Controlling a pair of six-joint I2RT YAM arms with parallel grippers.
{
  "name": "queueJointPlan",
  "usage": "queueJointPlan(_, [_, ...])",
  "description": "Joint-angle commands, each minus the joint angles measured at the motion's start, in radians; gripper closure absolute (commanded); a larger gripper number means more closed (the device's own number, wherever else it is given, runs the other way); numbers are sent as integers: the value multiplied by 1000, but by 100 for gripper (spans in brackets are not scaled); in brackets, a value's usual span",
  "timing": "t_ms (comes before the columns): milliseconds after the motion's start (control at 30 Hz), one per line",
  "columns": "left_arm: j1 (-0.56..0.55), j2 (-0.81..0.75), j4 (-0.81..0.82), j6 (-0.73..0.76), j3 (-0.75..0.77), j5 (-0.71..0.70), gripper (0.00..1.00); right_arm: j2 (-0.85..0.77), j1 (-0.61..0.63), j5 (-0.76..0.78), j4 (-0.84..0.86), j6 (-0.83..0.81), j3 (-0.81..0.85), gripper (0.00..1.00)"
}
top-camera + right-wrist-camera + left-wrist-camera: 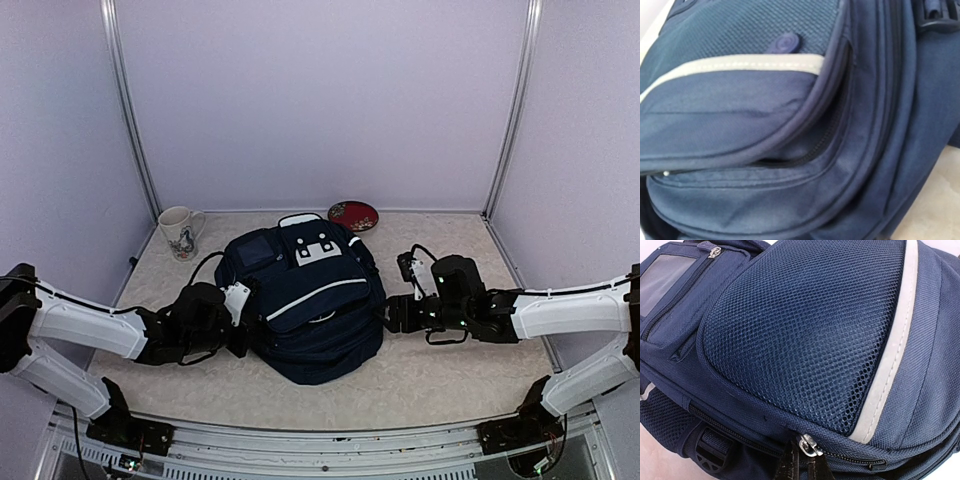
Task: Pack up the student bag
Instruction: Adjust the student bag at the center of the board.
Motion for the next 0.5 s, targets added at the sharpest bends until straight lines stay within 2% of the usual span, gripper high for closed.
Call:
queueJointPlan(0, [-5,-21,20,13,5,28,100,11,-9,-35,9,-21,28,38])
queueJointPlan(133, [-65,-30,-32,8,21,24,100,30,-9,-55,25,-19,36,38])
queueJointPlan(300, [-197,-23,-111,9,67,-4,100,93,-9,43,-3,3,39,38])
queueJointPlan(467, [-224,-34,-154,-8,110,66,100,161,-9,41,87,21,46,39])
